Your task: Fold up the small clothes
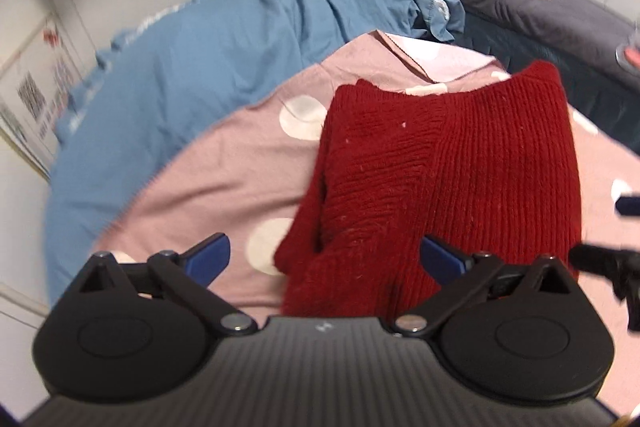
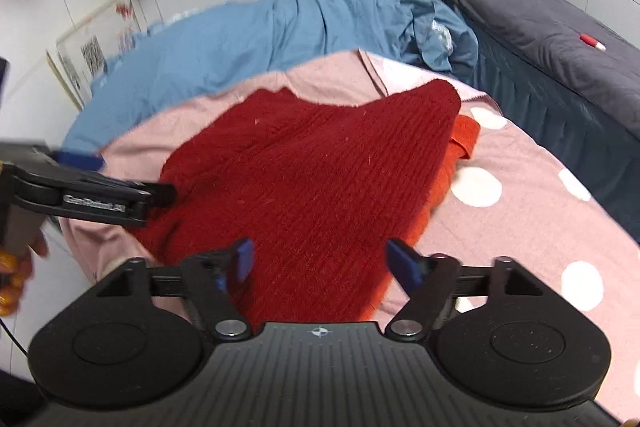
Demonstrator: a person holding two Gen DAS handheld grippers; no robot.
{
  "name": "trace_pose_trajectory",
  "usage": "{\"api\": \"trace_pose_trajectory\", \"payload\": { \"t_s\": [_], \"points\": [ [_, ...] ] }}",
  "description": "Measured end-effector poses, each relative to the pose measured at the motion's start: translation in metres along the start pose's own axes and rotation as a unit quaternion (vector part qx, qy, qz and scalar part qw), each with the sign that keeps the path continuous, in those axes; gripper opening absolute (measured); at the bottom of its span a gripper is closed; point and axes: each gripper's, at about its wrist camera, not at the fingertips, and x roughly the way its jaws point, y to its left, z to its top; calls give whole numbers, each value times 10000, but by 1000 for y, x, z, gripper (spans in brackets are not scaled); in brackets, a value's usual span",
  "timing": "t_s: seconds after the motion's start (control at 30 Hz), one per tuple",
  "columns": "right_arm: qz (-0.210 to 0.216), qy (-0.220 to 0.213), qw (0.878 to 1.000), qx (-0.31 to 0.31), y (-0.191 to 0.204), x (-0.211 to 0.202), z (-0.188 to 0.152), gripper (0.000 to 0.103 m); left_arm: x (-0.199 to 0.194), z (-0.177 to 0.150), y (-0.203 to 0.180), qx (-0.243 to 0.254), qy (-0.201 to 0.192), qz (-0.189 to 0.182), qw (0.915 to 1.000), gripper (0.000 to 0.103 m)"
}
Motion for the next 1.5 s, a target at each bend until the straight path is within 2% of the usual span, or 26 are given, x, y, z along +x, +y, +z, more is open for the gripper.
{"api": "trace_pose_trajectory", "payload": {
  "t_s": [0.07, 0.17, 0.27, 0.4, 0.57, 0.83, 1.5],
  "points": [
    [-86, 70, 9999, 46, 3, -8, 8, 103, -10, 4, -6, 262, 139, 126, 9995, 103],
    [92, 225, 9997, 95, 4, -16, 21, 103, -18, 8, -15, 527, 454, 438, 9966, 103],
    [-46, 394, 9992, -88, 12, -21, 33, 103, -26, 8, -21, 627, 481, 562, 9953, 103],
    [-135, 568, 9975, -393, 19, -23, 39, 103, -24, 6, -21, 554, 694, 328, 9955, 103],
    [-161, 851, 9954, -403, 21, -14, 37, 103, -16, 2, -22, 560, 833, 267, 9946, 103],
    [-189, 956, 9933, -616, 31, -8, 38, 103, -10, 3, -26, 596, 872, 219, 9942, 103],
    [-125, 972, 9934, -603, 31, -5, 36, 103, -5, 4, -26, 415, 914, 146, 9948, 103]
  ]
}}
